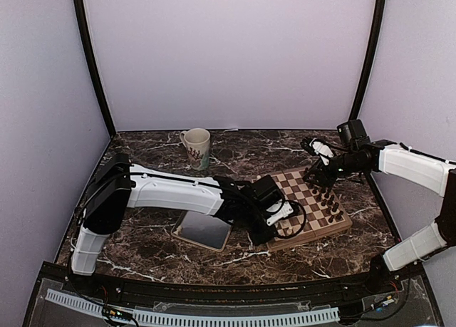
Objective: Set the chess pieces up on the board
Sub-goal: Adjust the rook at h1, then move the storage box to the center of the board.
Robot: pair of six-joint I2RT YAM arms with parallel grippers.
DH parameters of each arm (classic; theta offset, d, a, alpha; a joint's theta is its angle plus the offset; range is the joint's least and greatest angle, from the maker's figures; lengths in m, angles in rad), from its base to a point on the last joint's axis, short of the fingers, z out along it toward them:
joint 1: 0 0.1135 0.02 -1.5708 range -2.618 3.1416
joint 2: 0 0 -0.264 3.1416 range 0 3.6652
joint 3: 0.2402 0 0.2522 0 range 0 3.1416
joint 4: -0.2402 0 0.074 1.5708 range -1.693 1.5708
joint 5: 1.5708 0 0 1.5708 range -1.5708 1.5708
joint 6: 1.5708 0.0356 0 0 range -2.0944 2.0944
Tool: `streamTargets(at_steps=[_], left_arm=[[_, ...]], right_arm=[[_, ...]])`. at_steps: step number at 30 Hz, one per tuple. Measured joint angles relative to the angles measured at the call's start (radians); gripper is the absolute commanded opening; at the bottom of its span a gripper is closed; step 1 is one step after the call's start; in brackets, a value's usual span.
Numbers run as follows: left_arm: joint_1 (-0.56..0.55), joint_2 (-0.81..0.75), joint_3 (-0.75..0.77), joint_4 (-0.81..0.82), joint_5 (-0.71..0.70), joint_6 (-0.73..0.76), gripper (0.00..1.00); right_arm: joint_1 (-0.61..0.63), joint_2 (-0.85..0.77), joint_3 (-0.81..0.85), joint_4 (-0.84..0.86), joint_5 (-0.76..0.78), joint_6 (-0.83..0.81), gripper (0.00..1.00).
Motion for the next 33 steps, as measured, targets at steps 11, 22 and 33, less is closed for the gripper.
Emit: streamTargets(at_steps=[11,22,33], left_arm=[[0.027,-0.285,-0.283,-0.044,-0.122,-0.071,0.14],[0.208,-0.449,-0.419,-0.263,-0.319,-0.352,0.30],[0.257,-0.449,-0.504,-0.379,-0.337,-0.484,0.32]], right_arm=[[0.000,0.000,0.000,-0.001,-0.011,0.000,0.39],[0.000,0.004,0.000,-0.006,-0.027,-0.001,0.39],[0.000,0.012,0.000,-0.018,-0.035,-0.002,0.39]])
